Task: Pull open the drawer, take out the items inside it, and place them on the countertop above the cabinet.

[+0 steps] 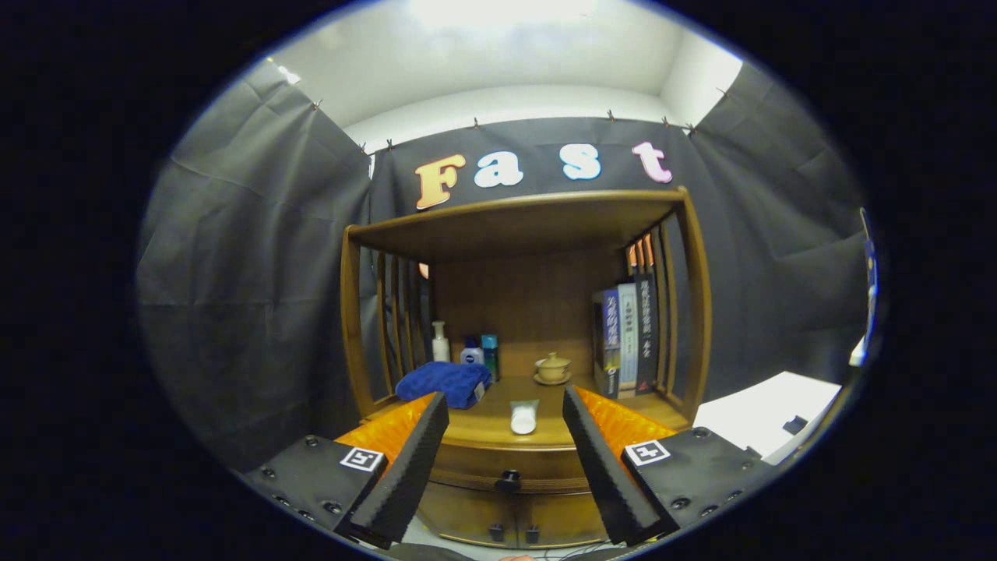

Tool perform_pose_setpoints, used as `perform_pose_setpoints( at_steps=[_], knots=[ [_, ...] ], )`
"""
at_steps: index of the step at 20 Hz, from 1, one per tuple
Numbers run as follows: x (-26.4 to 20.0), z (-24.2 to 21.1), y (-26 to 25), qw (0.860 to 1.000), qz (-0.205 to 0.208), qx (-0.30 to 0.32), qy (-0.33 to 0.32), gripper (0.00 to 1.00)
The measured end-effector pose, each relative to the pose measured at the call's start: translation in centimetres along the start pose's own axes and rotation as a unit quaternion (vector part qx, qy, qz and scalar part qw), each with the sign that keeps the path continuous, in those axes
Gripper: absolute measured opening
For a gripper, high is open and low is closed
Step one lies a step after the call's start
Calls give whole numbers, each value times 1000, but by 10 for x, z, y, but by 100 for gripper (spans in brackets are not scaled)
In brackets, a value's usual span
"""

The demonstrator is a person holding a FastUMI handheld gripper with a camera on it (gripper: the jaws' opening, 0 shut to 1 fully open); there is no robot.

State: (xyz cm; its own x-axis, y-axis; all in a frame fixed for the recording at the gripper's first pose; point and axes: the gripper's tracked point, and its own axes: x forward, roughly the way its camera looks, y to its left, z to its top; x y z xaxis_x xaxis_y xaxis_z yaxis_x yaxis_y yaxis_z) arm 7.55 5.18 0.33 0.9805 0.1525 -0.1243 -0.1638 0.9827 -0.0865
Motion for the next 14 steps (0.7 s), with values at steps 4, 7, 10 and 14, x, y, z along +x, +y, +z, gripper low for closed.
perform_pose_setpoints(
  at_steps=[4, 7, 10, 14],
  knots=[
    [-14, 24, -9, 999, -19, -1, -27, 97],
    [-19, 27, -15, 999, -17, 10, -32, 97],
    [-20, 26, -14, 999, -10, 18, -28, 97],
    [-18, 19, -7, 999, 5, 34, -21, 97]
  ],
)
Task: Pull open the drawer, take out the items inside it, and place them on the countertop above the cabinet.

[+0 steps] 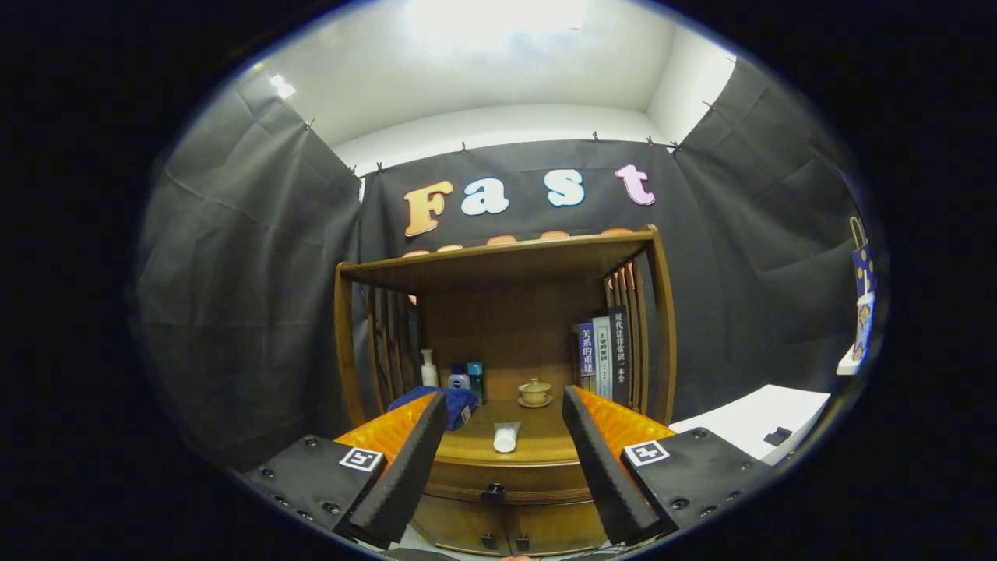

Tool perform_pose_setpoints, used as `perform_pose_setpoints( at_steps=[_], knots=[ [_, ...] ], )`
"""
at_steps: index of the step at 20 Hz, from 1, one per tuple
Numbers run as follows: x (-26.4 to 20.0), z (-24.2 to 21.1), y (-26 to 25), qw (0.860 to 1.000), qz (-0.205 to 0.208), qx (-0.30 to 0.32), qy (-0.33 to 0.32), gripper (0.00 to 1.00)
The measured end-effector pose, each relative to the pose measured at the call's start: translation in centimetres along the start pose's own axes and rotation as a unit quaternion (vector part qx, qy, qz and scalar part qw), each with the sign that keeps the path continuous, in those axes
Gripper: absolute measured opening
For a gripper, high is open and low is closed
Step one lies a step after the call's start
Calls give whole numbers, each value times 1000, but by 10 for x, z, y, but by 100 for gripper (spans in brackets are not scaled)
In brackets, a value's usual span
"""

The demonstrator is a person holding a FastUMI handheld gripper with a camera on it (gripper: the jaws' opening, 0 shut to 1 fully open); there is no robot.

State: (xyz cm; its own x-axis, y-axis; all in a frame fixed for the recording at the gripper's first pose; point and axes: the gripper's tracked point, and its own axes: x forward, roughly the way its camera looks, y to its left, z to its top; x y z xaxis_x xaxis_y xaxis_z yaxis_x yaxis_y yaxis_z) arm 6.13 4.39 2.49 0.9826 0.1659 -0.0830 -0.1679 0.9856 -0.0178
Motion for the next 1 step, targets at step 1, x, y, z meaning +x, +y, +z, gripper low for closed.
perform_pose_setpoints(
  at_steps=[1],
  knots=[
    [1, -3, 0, 1000, 1, 3, 3, 97]
  ],
)
